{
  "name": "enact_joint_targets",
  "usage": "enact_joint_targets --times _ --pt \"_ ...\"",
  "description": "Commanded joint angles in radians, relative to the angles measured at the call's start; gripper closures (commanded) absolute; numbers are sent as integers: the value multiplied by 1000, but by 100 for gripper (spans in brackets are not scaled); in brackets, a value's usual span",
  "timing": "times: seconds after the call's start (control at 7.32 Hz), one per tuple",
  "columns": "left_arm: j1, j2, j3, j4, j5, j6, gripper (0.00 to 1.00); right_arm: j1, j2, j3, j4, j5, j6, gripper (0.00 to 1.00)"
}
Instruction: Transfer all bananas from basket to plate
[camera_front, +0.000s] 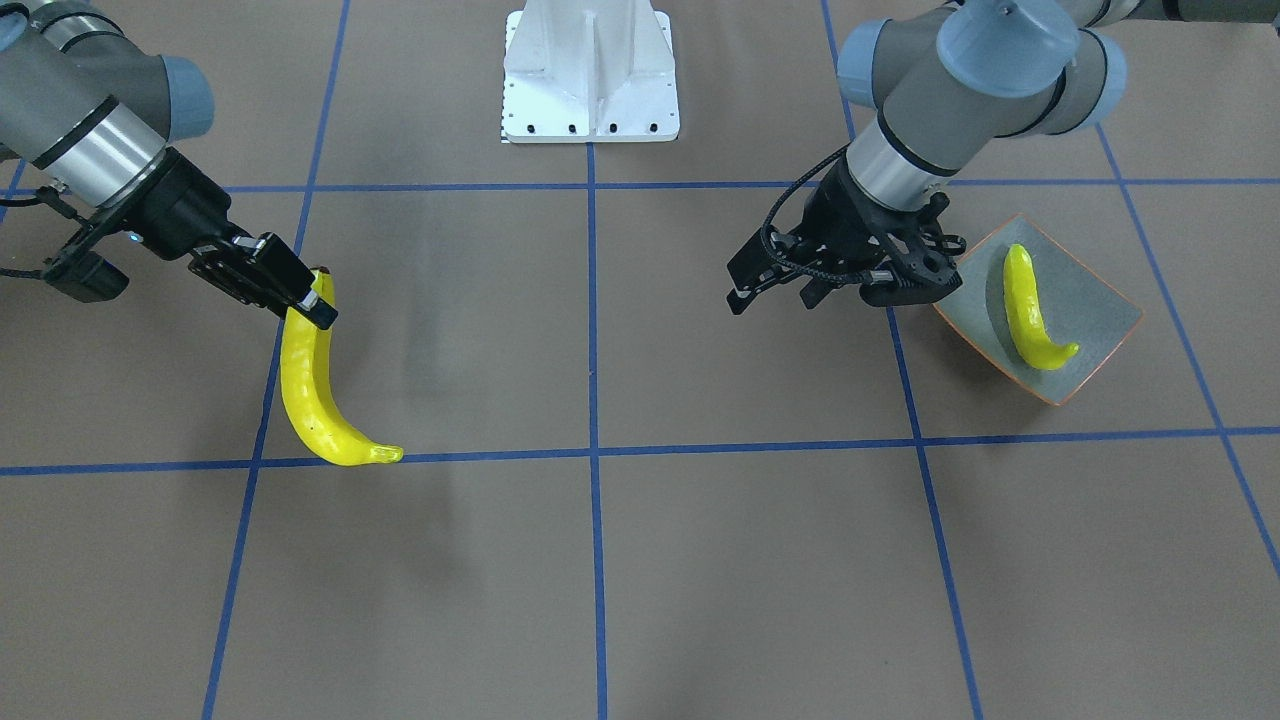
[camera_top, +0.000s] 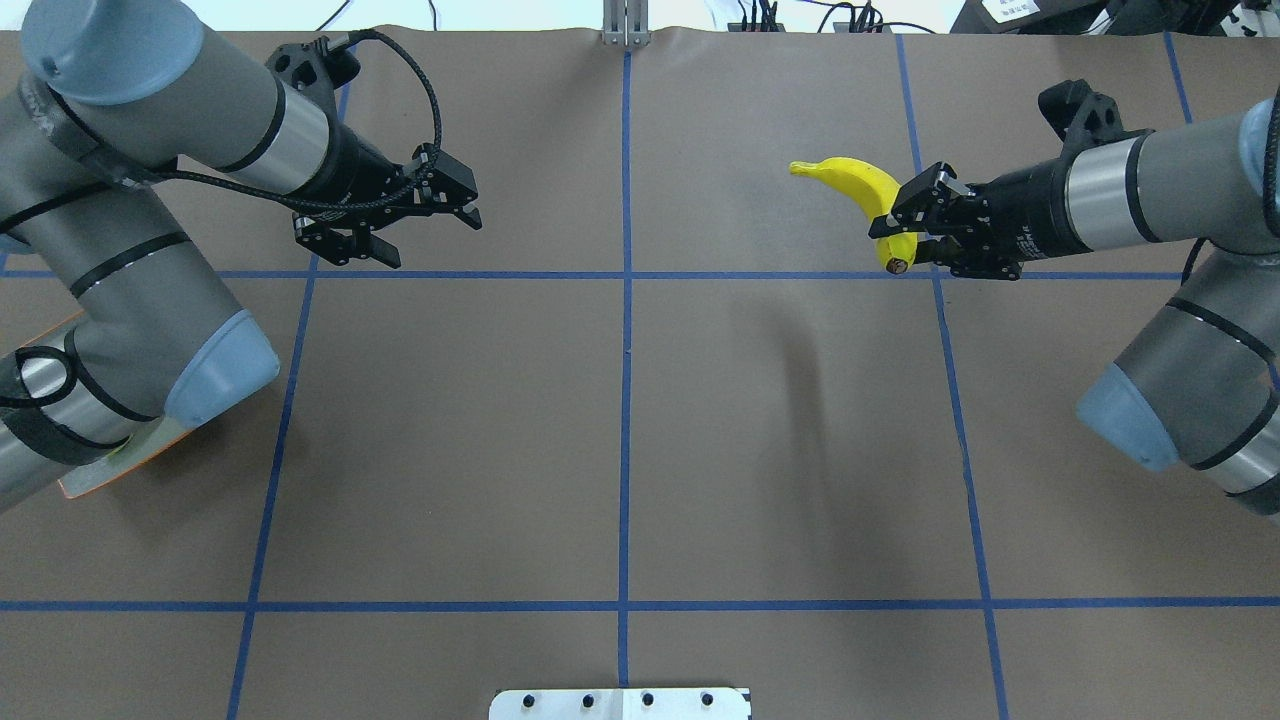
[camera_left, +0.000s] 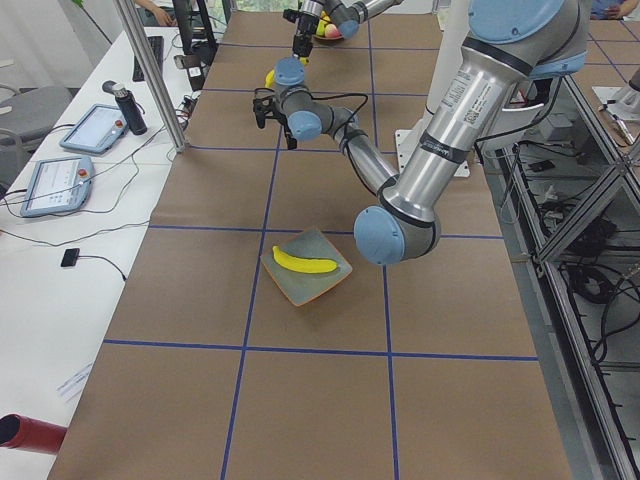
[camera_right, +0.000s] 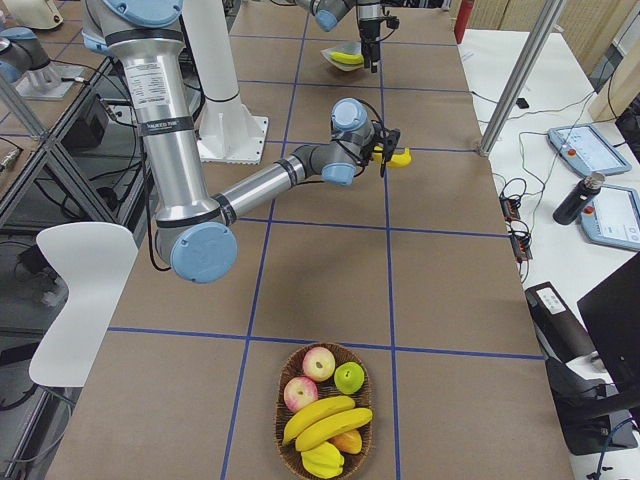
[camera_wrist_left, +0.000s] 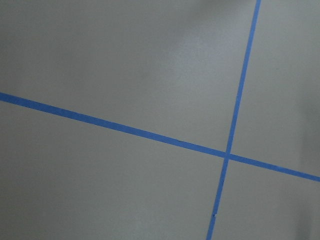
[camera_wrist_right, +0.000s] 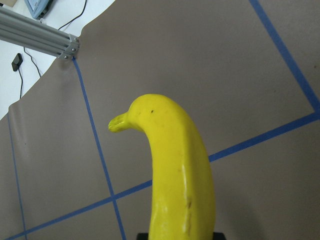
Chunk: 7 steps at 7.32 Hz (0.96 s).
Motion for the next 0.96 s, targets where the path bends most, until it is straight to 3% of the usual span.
enact_joint_targets --times 0.0,0.27,0.41,0.82 --pt "0 -11 -7 -3 0 -47 0 -56 57 -8 3 -59 128 100" --pt "14 -66 -3 -6 0 -187 0 -170 146 0 26 -212 283 100" --pt "20 -68 0 -47 2 -223 0 -221 151 1 96 -284 359 100" --pt "31 -88 31 -182 8 -357 0 -264 150 59 125 -321 474 100"
